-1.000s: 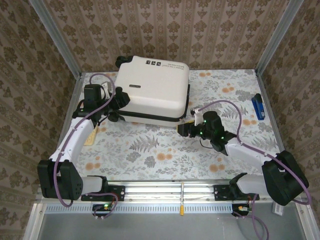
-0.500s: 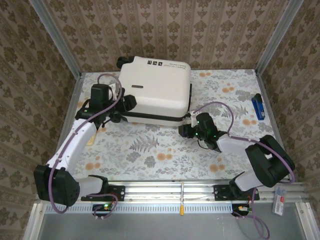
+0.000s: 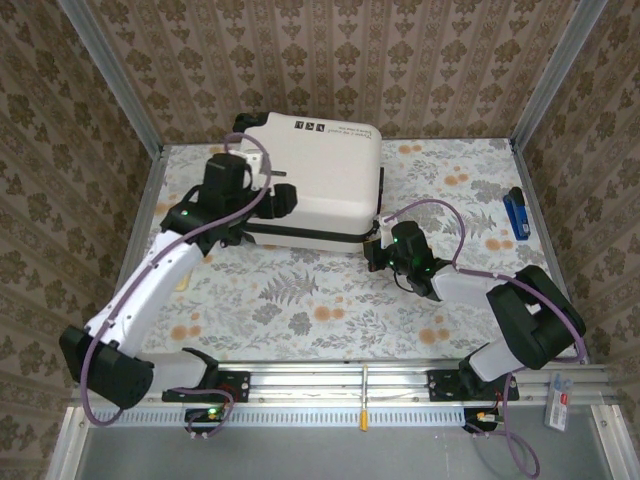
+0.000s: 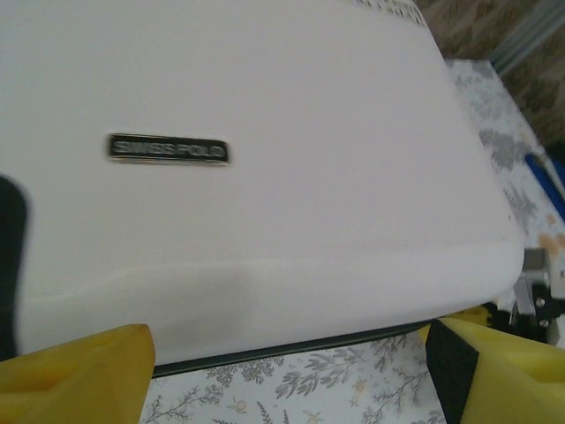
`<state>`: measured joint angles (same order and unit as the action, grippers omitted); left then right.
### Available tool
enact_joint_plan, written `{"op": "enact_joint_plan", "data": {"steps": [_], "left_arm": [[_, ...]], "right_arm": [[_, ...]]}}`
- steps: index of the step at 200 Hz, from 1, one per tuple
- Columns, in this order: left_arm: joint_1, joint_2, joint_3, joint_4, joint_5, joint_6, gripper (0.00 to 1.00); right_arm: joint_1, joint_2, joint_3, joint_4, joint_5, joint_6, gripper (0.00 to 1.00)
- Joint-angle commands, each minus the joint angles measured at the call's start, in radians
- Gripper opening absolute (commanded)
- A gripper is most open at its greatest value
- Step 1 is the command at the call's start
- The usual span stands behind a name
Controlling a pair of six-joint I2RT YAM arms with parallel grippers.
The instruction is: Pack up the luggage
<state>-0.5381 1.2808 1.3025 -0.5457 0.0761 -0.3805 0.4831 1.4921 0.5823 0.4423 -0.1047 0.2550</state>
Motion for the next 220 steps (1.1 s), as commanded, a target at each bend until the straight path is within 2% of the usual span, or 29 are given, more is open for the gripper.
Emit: {"op": "enact_joint_plan", "data": {"steps": [1,39,80,136,159,193,220], "left_arm": [[-0.075,0.067,0.077,-0.049,-0.099,0.058,0.82],[-0.214,0.223,0.228,-0.072,-0.212,0.102,0.82],[-0.337,0.455,0.498,-0.17,-0.362,0.167,0.82],[-0.392,0.82,0.938,-0.344,-0.49,0.209,0.84],[-0.416,0.938,1.085,-0.438,-0.614,0.215,0.83],[-0.431,0.977,1.109,-0.529,-0.723,0.189,0.83],[-0.434,0.924,0.979,-0.545,-0.742,0.164,0.82]], "right_arm": [[-0.014,-0.044,-0.016,0.062,0.036,-0.026,0.0],[-0.006,-0.055,-0.051,0.108,0.015,-0.022,0.0],[0.002,-0.051,-0.066,0.13,0.016,-0.005,0.0],[0.027,-0.024,-0.062,0.159,0.008,0.005,0.0],[0.044,-0.018,-0.061,0.164,0.01,0.005,0.0],[0.076,-0.008,-0.076,0.197,0.01,0.009,0.0],[0.087,0.01,-0.091,0.223,0.038,0.006,0.0]]}}
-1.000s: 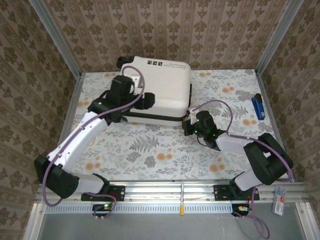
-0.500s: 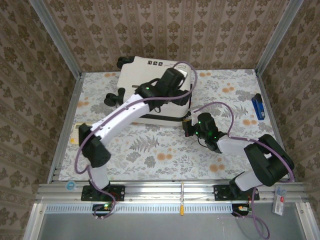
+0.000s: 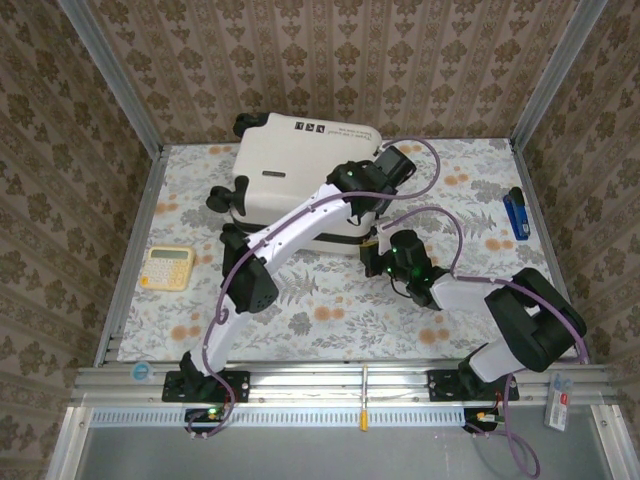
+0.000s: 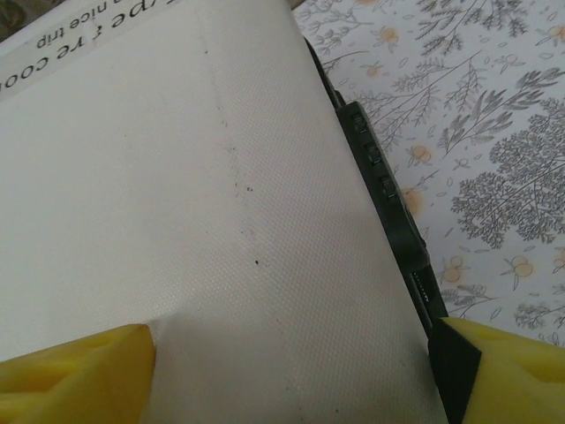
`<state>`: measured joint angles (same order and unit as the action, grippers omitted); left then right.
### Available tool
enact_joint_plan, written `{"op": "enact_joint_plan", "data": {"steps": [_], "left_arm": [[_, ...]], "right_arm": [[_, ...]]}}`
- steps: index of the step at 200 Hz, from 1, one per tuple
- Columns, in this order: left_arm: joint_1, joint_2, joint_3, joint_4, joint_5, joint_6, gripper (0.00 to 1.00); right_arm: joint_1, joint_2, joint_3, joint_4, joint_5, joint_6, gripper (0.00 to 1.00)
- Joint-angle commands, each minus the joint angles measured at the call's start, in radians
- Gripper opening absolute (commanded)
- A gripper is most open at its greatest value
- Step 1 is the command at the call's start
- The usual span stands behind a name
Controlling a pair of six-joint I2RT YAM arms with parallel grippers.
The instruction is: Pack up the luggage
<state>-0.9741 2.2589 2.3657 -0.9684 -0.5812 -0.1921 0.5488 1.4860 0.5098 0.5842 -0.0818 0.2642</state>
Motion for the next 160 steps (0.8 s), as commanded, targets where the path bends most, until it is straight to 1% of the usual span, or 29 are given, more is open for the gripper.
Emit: {"op": "enact_joint_plan", "data": {"steps": [1,22,47,63,92,138,160], "left_arm": [[0.002,-0.056,-0.088,-0.122,-0.084,-0.025,0.82],[0.0,-0.085,-0.17,-0.127,-0.103,-0.039,0.8],[0.0,-0.091,-0.201,-0.161,-0.137,-0.048,0.78],[0.003,-0.101,-0.226,-0.158,-0.13,-0.049,0.77],[0.007,-0.13,-0.285,-0.12,-0.095,-0.042,0.76],[0.02,-0.157,-0.345,-0.098,-0.07,-0.044,0.75],[0.022,-0.169,-0.366,-0.08,-0.055,-0.042,0.74]], "right_arm": [[0.022,0.017,-0.019,0.081,0.017,-0.004,0.0],[0.018,0.025,-0.014,0.076,0.064,-0.014,0.0],[-0.006,0.016,-0.009,0.062,0.123,-0.01,0.0],[-0.033,0.01,-0.002,0.044,0.144,-0.005,0.0],[-0.078,-0.002,0.006,0.034,0.147,-0.009,0.0],[-0.143,-0.021,0.026,-0.003,0.151,-0.007,0.0],[-0.168,0.004,0.066,-0.031,0.105,-0.008,0.0]]}}
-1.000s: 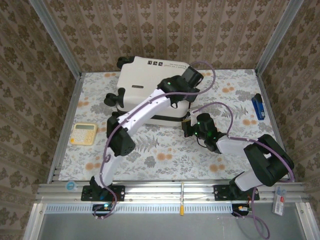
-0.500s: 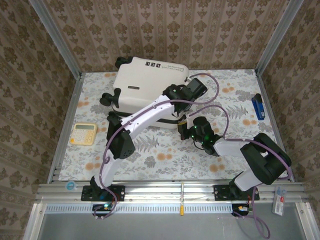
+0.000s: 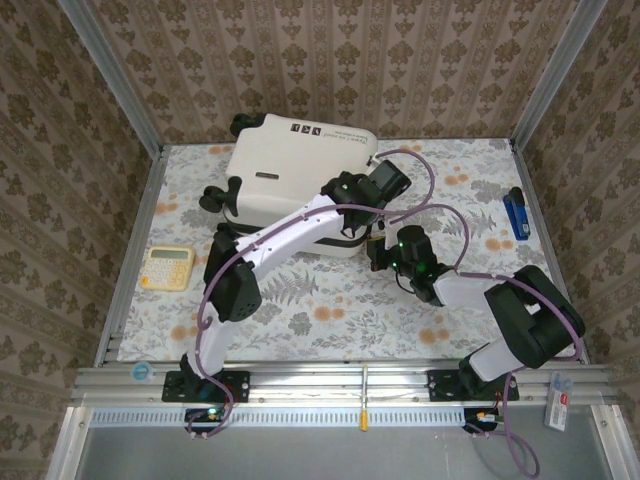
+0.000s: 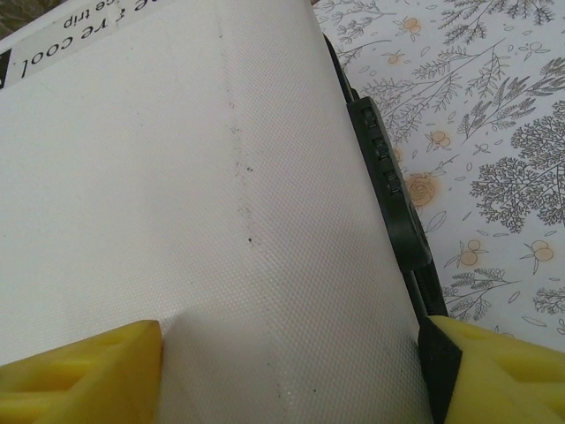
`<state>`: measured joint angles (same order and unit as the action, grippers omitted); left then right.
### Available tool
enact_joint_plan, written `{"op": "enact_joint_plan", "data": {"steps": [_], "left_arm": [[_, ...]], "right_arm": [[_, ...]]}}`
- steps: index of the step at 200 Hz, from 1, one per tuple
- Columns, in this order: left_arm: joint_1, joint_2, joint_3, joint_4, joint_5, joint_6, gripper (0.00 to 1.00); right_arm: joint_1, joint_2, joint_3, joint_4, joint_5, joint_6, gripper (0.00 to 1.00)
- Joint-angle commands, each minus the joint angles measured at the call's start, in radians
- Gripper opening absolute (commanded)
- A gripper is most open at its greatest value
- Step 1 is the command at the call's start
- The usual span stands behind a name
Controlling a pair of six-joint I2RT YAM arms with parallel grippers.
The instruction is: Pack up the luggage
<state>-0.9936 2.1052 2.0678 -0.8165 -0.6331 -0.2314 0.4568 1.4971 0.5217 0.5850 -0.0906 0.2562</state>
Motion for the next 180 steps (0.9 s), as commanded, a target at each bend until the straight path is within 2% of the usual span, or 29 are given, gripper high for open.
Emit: {"op": "enact_joint_plan", "data": {"steps": [1,76,101,127,180], "left_arm": [[0.042,-0.016,-0.07,-0.231,-0.002,-0.003,0.74],[0.044,-0.079,-0.184,-0.152,0.066,-0.008,0.73],[0.044,-0.116,-0.247,-0.119,0.082,-0.008,0.73],[0.049,-0.166,-0.347,-0.072,0.111,-0.005,0.72],[0.043,-0.323,-0.582,0.009,0.161,-0.015,0.68]], "right_arm": [[-0.077,-0.006,0.057,-0.033,0.112,0.0,0.0],[-0.118,0.094,0.206,-0.135,0.095,0.044,0.0],[-0.116,0.076,0.172,-0.088,0.033,0.05,0.0],[-0.106,0.052,0.126,-0.075,0.025,0.067,0.0],[-0.005,0.009,0.02,-0.053,0.085,0.089,0.0]]}}
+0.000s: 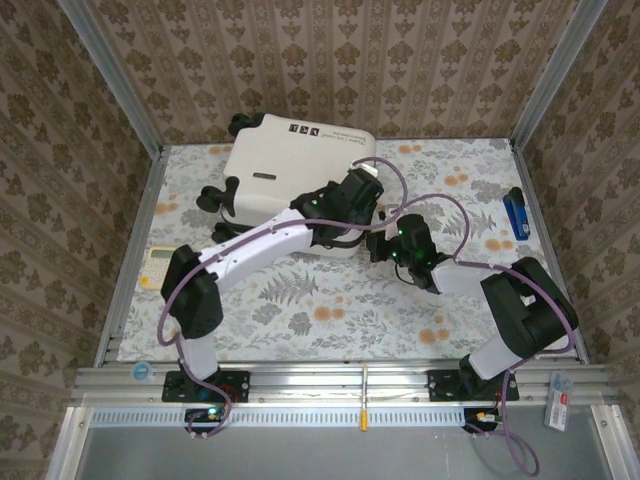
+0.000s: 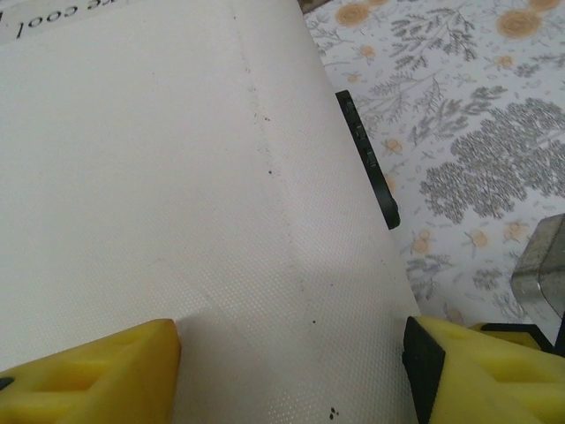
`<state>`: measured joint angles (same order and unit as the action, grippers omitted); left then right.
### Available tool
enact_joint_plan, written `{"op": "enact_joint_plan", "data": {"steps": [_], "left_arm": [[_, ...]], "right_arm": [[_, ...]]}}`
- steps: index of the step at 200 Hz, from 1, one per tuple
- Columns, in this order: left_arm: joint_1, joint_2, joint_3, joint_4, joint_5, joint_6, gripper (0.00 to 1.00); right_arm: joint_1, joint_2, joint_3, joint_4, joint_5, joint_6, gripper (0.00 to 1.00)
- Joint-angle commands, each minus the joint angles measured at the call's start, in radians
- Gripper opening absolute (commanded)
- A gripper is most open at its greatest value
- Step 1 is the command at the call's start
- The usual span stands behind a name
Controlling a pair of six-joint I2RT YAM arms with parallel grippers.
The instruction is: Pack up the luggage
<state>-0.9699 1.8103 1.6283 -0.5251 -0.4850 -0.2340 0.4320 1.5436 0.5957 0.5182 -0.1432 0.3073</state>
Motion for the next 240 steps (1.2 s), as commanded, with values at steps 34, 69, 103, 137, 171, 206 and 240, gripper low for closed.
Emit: {"op": "enact_joint_plan", "data": {"steps": [34,69,103,137,171,206,240], "left_arm": [[0.011,-0.123,-0.269,-0.199,0.093,-0.006,0.67],[0.01,-0.144,-0.304,-0.183,0.11,-0.024,0.67],[0.011,-0.118,-0.295,-0.204,0.091,-0.051,0.66],[0.011,-0.114,-0.31,-0.184,0.103,-0.053,0.66],[0.013,-0.118,-0.32,-0.173,0.115,-0.047,0.66],[0.012,-0.121,-0.324,-0.167,0.124,-0.042,0.65],[0.01,-0.141,-0.313,-0.157,0.14,-0.014,0.65]], "right_arm": [[0.027,-0.059,-0.063,-0.009,0.224,0.055,0.0],[-0.025,-0.024,0.035,-0.069,0.249,0.055,0.0],[-0.092,0.058,0.161,-0.151,0.198,0.059,0.0],[-0.126,0.109,0.252,-0.223,0.166,0.053,0.0],[-0.184,0.173,0.36,-0.342,0.093,0.055,0.0],[-0.232,0.219,0.392,-0.337,0.039,0.087,0.0],[-0.228,0.206,0.339,-0.26,-0.027,0.091,0.0]]}}
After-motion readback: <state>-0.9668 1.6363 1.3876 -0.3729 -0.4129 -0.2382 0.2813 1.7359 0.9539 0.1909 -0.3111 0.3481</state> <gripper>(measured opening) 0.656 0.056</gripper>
